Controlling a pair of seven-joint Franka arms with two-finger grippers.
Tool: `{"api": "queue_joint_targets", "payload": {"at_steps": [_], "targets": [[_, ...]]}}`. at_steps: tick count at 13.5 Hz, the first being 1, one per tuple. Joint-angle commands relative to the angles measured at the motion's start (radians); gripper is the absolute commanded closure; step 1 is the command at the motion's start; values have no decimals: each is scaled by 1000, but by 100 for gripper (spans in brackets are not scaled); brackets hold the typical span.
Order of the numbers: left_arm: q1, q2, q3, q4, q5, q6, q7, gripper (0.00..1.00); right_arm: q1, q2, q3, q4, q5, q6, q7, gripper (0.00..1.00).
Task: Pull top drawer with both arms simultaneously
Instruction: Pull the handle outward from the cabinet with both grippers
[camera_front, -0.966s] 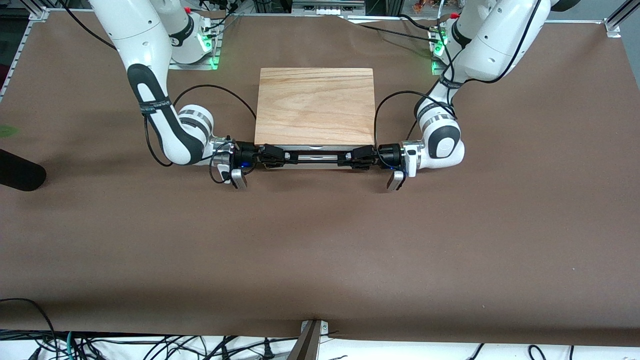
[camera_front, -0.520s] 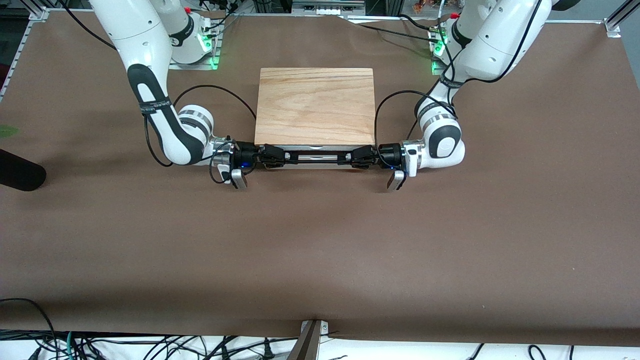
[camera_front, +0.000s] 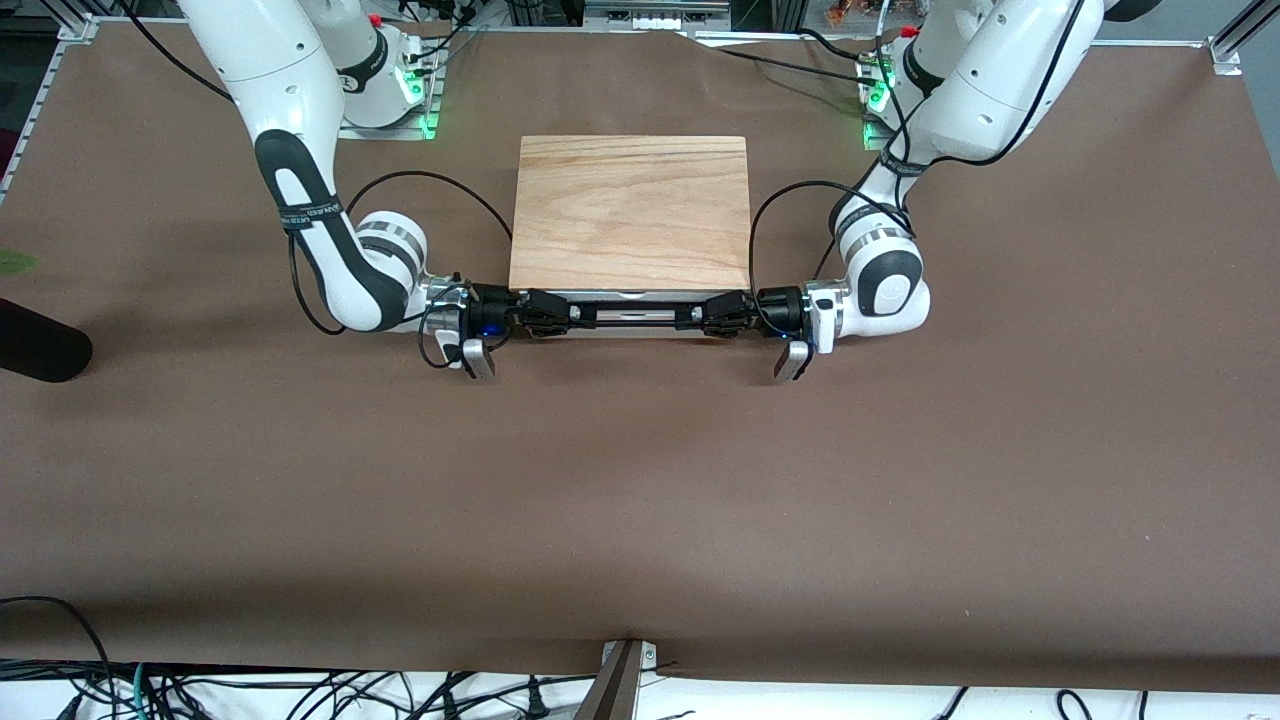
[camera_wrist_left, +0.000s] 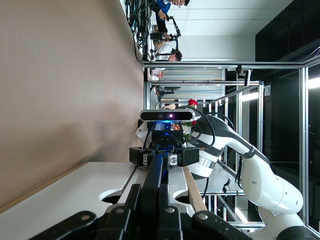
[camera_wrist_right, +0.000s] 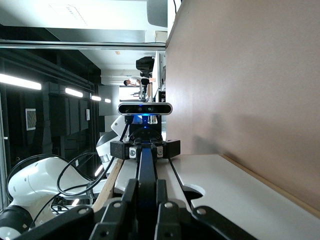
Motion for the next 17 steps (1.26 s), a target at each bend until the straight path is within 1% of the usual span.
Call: {"api": "queue_joint_targets", "payload": {"at_steps": [1, 7, 11, 14, 17], "targets": [[7, -17, -12, -54, -3, 2, 36, 100, -11, 34, -3, 87, 11, -27, 39, 100], [19, -10, 1, -21, -3, 1, 22, 100, -39, 89, -3, 178, 7, -29, 54, 100], [19, -11, 5, 2, 0, -1, 12, 100, -52, 92, -4, 211, -13, -29, 109, 100], [19, -7, 18, 24, 14, -3, -31, 100, -65, 94, -4, 247, -53, -29, 164, 100], [21, 12, 21, 41, 14, -3, -36, 100, -72, 112, -4, 282, -56, -27, 174, 100]]}}
